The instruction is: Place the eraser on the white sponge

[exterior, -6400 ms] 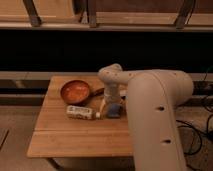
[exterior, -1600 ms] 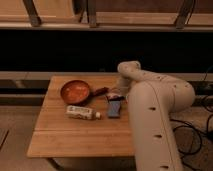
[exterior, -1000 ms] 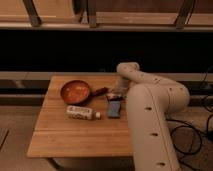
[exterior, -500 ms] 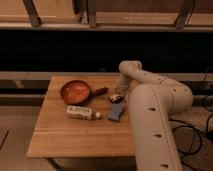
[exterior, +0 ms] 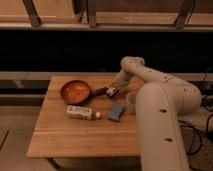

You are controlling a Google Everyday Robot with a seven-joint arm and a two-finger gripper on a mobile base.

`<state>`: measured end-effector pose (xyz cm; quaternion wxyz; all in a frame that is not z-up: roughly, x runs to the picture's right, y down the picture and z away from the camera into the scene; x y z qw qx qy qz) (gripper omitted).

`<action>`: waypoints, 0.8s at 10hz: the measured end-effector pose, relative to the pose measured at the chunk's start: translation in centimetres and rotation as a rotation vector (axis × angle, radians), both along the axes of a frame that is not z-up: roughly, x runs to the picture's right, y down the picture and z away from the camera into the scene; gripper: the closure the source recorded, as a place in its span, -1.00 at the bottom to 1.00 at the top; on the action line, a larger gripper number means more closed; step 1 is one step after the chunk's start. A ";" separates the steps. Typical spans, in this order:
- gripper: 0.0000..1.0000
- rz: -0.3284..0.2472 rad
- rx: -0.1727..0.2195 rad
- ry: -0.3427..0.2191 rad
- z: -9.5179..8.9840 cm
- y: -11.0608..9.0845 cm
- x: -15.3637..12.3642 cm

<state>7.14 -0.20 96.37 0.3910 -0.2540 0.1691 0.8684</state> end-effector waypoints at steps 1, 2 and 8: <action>1.00 -0.037 0.004 -0.041 -1.5 0.3 -1.4; 1.00 -0.077 -0.008 -0.073 -2.9 1.2 -2.2; 1.00 -0.379 -0.195 -0.115 -8.6 8.3 -1.5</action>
